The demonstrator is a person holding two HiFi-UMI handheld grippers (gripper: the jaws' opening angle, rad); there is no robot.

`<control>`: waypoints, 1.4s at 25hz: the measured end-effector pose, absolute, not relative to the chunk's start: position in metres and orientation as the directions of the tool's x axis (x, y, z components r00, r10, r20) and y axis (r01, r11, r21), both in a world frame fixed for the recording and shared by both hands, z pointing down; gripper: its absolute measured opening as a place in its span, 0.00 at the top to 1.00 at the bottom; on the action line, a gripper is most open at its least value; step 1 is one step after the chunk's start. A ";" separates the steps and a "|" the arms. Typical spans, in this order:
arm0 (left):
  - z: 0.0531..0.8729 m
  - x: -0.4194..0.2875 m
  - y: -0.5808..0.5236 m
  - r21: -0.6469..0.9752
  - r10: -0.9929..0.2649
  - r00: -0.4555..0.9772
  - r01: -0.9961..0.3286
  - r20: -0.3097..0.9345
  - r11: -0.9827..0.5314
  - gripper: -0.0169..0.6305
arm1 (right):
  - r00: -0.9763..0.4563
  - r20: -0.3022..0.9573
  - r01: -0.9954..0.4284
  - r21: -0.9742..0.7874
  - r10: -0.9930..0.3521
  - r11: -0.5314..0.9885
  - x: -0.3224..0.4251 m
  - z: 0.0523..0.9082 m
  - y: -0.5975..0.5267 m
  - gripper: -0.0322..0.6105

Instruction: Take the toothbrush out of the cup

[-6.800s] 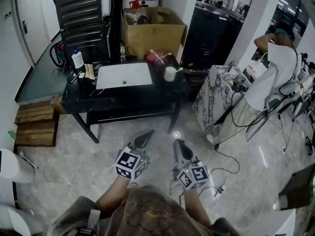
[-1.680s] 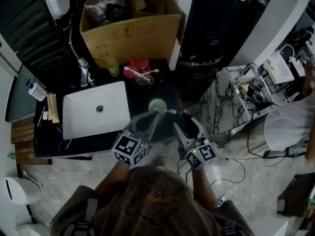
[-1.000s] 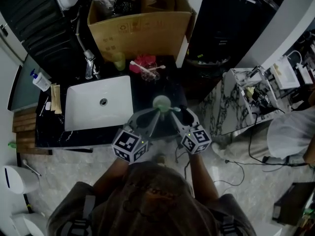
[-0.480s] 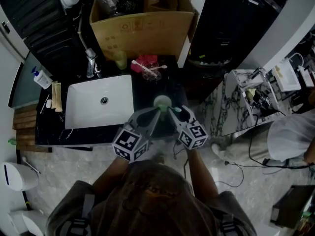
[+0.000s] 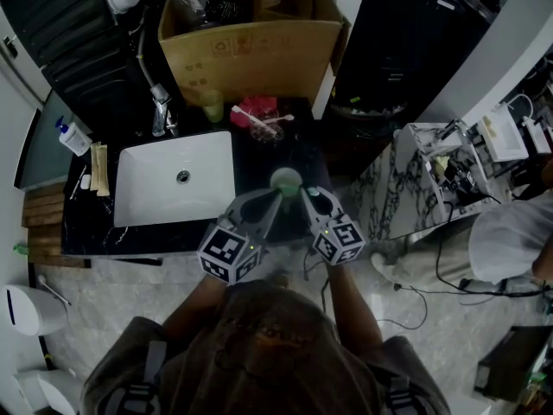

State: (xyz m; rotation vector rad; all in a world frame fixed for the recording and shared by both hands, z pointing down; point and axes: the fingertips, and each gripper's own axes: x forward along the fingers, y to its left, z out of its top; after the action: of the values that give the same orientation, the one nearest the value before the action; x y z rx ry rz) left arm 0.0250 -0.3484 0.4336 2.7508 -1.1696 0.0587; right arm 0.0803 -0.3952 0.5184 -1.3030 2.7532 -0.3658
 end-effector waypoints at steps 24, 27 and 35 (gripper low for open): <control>0.435 0.023 -0.341 0.137 -0.683 0.724 -0.690 0.097 -0.711 0.97 | -0.577 -0.056 -0.803 -0.148 -0.815 0.578 0.089 0.418 -0.384 0.89; 0.435 0.022 -0.340 0.139 -0.679 0.728 -0.686 0.099 -0.715 0.97 | -0.546 -0.072 -0.824 -0.132 -0.835 0.551 0.096 0.400 -0.375 0.89; 0.439 0.020 -0.332 0.144 -0.657 0.746 -0.665 0.105 -0.733 0.97 | -0.485 -0.078 -0.861 -0.131 -0.871 0.491 0.106 0.390 -0.347 0.89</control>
State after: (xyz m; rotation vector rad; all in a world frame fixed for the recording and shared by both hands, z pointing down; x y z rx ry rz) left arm 0.0199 -0.3323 0.4392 2.7730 -1.0590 0.0698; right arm 0.1064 -0.3468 0.3899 -1.5160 2.5947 -0.1118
